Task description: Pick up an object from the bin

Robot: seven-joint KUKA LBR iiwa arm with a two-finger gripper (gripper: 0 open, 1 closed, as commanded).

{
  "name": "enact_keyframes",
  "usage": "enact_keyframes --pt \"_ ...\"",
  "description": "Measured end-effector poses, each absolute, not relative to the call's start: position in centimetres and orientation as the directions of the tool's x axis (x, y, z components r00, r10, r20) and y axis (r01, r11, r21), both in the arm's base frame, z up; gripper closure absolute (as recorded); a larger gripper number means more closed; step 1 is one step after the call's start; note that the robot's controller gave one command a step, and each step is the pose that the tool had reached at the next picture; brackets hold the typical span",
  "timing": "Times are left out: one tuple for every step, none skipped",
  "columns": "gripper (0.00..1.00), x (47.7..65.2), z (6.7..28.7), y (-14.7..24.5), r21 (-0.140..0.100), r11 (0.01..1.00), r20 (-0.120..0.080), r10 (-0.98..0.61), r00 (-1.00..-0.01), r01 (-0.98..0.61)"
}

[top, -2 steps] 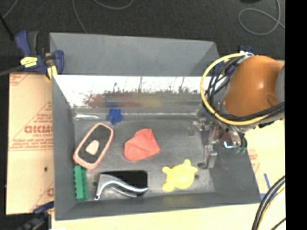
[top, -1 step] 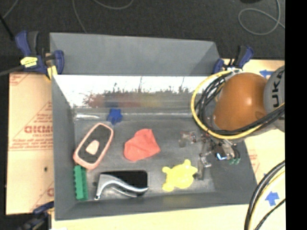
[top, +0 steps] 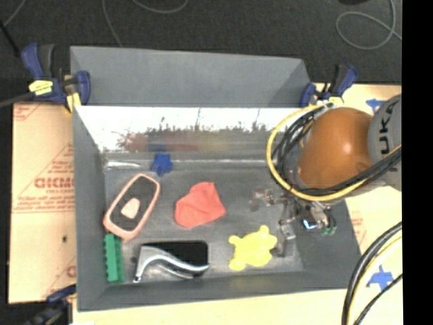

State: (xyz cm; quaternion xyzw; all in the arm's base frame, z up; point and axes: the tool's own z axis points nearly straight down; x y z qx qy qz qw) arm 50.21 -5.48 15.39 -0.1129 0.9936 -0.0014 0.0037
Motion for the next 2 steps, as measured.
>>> enact_keyframes --pt "0.00 51.1 13.1 -7.0 -0.004 0.960 -0.007 -0.279 -0.960 -0.279" --pt "0.00 49.4 10.1 -6.2 -0.007 0.904 -0.008 -0.427 -0.904 -0.426"
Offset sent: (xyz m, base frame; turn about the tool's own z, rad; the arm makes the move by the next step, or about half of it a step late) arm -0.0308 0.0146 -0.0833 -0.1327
